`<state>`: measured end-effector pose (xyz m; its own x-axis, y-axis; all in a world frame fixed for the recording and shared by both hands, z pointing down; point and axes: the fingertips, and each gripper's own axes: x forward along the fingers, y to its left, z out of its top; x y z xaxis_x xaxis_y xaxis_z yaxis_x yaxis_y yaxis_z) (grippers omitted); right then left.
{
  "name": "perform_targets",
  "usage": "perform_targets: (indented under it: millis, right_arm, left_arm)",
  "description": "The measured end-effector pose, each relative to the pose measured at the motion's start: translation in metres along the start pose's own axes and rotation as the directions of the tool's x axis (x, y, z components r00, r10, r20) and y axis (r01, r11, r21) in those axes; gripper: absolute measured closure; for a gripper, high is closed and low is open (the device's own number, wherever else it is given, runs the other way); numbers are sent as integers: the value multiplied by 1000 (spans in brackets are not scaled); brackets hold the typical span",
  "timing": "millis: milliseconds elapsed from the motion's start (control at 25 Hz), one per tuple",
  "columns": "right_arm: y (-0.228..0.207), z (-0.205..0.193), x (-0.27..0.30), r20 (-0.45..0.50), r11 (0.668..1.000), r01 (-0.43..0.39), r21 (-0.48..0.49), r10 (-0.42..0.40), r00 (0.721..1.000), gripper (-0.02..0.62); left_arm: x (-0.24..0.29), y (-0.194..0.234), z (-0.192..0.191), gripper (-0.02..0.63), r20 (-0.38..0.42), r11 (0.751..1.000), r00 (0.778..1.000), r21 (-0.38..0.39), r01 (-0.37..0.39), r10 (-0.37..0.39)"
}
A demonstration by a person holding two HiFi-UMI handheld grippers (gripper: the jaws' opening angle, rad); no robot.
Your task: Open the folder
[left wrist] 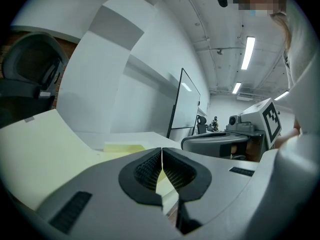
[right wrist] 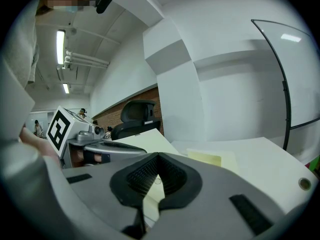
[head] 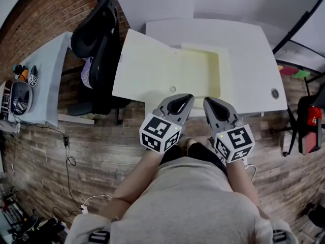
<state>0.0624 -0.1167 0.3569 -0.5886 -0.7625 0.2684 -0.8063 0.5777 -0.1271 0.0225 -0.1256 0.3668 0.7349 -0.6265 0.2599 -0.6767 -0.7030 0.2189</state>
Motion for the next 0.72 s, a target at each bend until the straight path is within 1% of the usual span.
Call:
perform_targets:
  millis: [200,480,720]
  right_arm:
    - [0,2,0,8,1000,-1,-9,1,1000,574]
    - [2,0,0,-4,1000,-20,-3,20,1000,574]
    - [2,-3,2,-15,1000,-29,-6,29,999,574]
  left_arm:
    - [0,-1,0,583,-3,1000,1000,-1,5,-5]
    - [2,2,-2,583,-6,1000,1000,-6,-2,2]
    - [5,-1,-4,583,-16,1000,1000,-10,11,-11]
